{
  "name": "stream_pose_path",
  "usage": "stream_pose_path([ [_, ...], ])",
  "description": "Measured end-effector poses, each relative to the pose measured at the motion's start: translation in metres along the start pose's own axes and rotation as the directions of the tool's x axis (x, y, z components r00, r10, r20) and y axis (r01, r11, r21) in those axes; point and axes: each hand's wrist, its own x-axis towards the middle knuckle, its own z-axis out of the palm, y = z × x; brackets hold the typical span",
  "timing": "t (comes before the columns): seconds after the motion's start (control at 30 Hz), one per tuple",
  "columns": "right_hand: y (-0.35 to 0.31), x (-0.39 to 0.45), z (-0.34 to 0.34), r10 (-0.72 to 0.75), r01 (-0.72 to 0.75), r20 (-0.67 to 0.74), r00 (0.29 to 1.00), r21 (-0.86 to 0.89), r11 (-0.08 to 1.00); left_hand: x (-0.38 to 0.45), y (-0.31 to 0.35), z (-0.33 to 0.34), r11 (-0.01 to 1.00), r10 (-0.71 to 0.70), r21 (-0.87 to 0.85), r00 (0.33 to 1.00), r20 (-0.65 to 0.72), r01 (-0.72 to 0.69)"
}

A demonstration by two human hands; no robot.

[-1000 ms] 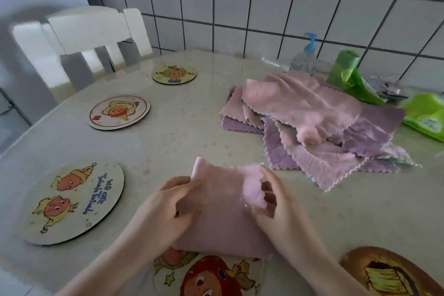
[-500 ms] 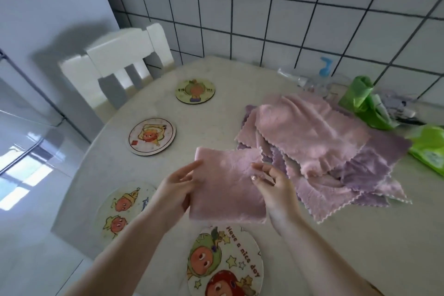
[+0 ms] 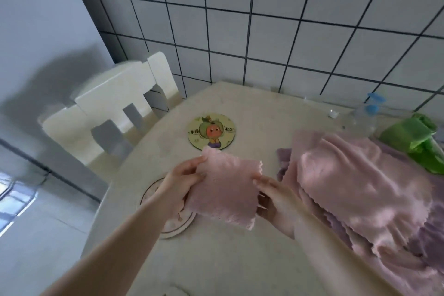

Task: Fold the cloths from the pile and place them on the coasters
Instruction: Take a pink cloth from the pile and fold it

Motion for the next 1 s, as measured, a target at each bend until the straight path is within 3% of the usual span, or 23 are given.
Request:
stream_pose_path([
  [0.1,-0.019,0.045,0.021,-0.032,0.027,-0.073,0.997,-0.068,0.997,0.066,0.023,-0.017,0.945,0.097,0.309,0.995,0.038,-0.104],
  [0.2,-0.044,0.090,0.041,-0.083,0.072,-0.108,0.991,-0.108,0.992,0.125,0.044,-0.027,0.726,0.244,0.620,0.955,0.170,-0.296],
  [0.43,-0.079,0.164,0.059,-0.139,0.103,-0.180,0.974,-0.195,0.975,0.206,0.058,-0.032,0.526,0.290,0.775,0.930,0.225,-0.352],
  [0.53,-0.081,0.183,0.059,-0.114,0.074,-0.176,0.978,-0.219,0.973,0.223,0.056,-0.034,0.501,0.301,0.787,0.925,0.232,-0.360],
  [0.63,-0.079,0.196,0.059,-0.105,0.056,-0.177,0.979,-0.264,0.963,0.238,0.048,-0.039,0.478,0.293,0.812,0.932,0.213,-0.336],
  [0.73,-0.070,0.208,0.057,-0.129,0.046,-0.192,0.973,-0.386,0.921,0.245,0.035,-0.042,0.381,0.233,0.879,0.950,0.207,-0.285],
  [0.8,-0.063,0.217,0.051,-0.268,0.080,-0.220,0.938,-0.615,0.785,0.241,0.031,-0.040,0.257,0.314,0.928,0.932,0.183,-0.269],
  [0.83,-0.061,0.219,0.049,-0.363,0.090,-0.209,0.908,-0.750,0.655,0.237,0.030,-0.038,0.154,0.378,0.949,0.903,0.202,-0.277],
  [0.9,-0.058,0.217,0.047,-0.454,0.070,-0.076,0.888,-0.953,0.296,0.229,0.025,-0.031,-0.018,0.440,0.944,0.845,0.304,-0.330],
  [0.97,-0.053,0.213,0.049,-0.419,0.108,0.115,0.901,-0.993,-0.039,0.224,0.017,-0.023,-0.099,0.426,0.919,0.819,0.385,-0.381],
  [1.0,-0.049,0.212,0.050,-0.389,0.135,0.182,0.903,-0.980,-0.145,0.223,0.011,-0.021,-0.126,0.414,0.911,0.814,0.407,-0.392],
])
